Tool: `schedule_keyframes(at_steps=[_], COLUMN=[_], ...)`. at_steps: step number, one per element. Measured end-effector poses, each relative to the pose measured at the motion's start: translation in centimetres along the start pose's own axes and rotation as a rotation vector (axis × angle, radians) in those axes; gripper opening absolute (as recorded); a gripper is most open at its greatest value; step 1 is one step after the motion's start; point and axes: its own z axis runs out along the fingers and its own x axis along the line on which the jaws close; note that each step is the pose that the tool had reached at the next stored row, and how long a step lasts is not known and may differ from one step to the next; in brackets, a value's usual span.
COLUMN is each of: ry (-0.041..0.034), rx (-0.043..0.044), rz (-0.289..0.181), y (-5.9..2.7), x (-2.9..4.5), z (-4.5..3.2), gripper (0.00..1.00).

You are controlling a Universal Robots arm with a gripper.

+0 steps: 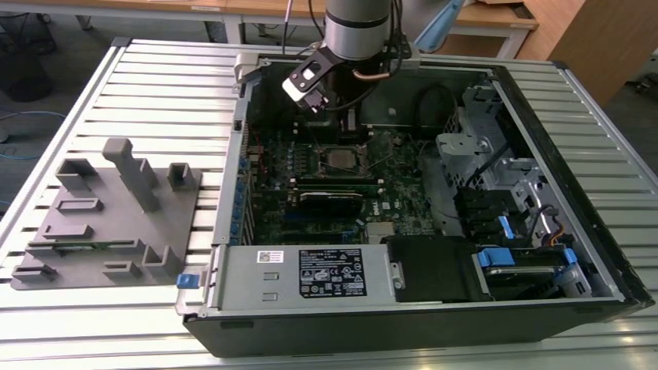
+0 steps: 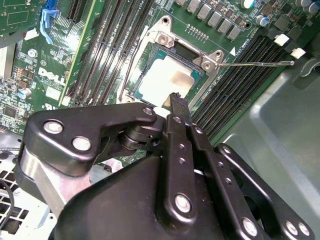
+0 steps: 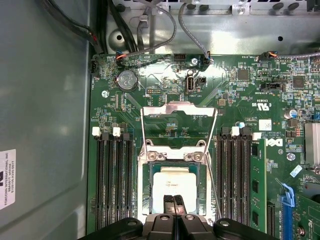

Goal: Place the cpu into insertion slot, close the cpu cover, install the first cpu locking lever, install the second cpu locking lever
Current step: 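Close the cpu cover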

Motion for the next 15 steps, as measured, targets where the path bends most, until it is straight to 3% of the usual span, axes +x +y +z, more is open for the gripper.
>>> schedule_keyframes(at_steps=[15], ry=[-0.0001], rx=[0.0007], rz=[0.0], y=[0.04], x=[0.01], z=[-0.88], gripper=[0.11])
